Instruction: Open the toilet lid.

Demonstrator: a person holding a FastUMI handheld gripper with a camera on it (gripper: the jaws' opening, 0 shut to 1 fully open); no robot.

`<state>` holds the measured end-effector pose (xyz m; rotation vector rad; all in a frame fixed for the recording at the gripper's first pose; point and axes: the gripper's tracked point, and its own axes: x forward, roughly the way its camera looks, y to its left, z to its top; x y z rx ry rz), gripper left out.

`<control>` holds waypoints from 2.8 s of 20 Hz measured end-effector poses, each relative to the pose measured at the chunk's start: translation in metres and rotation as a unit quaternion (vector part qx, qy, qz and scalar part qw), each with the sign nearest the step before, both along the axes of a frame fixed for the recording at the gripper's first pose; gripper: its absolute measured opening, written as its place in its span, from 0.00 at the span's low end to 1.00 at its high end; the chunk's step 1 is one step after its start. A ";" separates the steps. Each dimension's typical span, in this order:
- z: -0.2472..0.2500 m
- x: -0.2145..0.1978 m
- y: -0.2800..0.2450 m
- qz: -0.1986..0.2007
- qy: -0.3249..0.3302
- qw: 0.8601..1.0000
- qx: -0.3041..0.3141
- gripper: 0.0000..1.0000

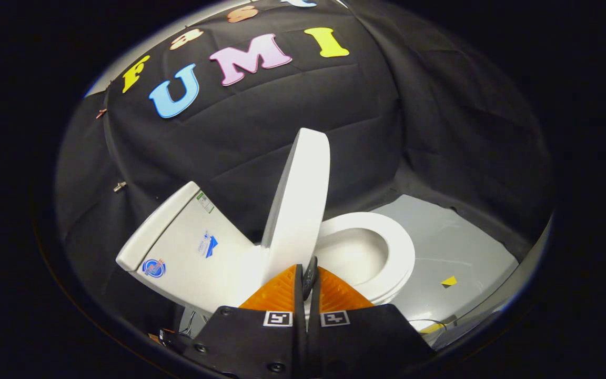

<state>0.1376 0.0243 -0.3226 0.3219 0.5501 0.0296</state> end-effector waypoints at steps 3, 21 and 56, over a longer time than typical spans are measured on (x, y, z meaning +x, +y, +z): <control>0.020 -0.001 0.032 0.022 -0.016 0.999 -0.024 0.05; 0.060 -0.014 0.199 0.151 -0.081 0.985 -0.035 0.05; 0.128 -0.042 0.225 0.194 -0.132 0.971 -0.037 1.00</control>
